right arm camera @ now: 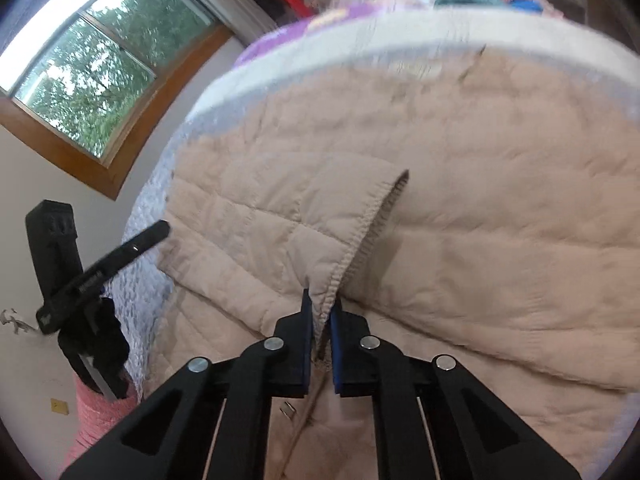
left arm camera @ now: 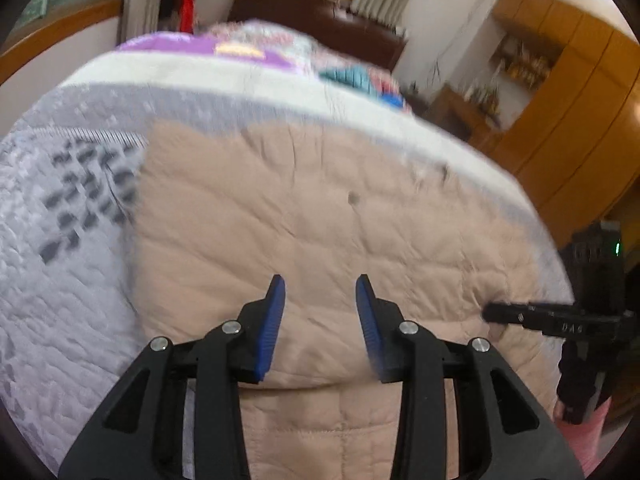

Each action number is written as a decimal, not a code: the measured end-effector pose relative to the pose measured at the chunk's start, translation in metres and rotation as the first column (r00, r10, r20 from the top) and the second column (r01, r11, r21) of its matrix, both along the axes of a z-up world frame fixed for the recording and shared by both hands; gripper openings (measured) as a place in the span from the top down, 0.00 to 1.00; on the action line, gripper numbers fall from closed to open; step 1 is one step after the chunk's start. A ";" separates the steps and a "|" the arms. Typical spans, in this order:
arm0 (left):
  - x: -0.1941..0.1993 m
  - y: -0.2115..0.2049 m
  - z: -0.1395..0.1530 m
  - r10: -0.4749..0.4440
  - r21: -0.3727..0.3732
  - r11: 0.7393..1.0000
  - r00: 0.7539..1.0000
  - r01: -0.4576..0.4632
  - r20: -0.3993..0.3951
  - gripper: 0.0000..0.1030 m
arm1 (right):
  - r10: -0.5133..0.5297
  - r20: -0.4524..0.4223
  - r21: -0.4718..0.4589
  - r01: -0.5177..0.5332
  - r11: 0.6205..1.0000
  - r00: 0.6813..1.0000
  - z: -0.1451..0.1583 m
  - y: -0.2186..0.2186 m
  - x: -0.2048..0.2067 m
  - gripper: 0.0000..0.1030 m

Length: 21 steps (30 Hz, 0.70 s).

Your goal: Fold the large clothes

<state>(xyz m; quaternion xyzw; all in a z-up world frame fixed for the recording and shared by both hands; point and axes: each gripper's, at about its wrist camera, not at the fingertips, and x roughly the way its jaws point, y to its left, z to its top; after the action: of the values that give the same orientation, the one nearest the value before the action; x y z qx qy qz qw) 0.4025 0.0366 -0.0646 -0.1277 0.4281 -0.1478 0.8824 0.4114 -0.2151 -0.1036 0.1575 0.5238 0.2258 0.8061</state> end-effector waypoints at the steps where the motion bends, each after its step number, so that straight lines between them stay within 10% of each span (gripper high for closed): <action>1: 0.002 0.005 0.008 0.024 -0.002 1.000 0.999 -0.024 0.022 0.66 | -0.024 0.029 -0.015 0.025 1.000 0.999 0.012 -0.013 -0.004 0.93; 10: 0.023 -0.008 0.005 0.017 0.035 0.999 1.000 -0.017 0.020 0.67 | -0.227 0.116 -0.077 0.236 0.969 0.967 0.045 -0.106 -0.020 0.93; 21: 0.057 -0.043 -0.051 -0.030 0.129 0.991 0.993 0.045 -0.116 0.69 | -0.278 -0.008 -0.116 0.275 0.954 0.961 -0.020 -0.134 0.008 0.93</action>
<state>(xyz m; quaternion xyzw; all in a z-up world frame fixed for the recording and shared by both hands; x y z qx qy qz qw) 0.4594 -0.0068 -0.1160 -0.0693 0.4888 -0.1282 0.8601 0.4195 -0.3487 -0.1237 0.1860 0.5184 0.0787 0.8309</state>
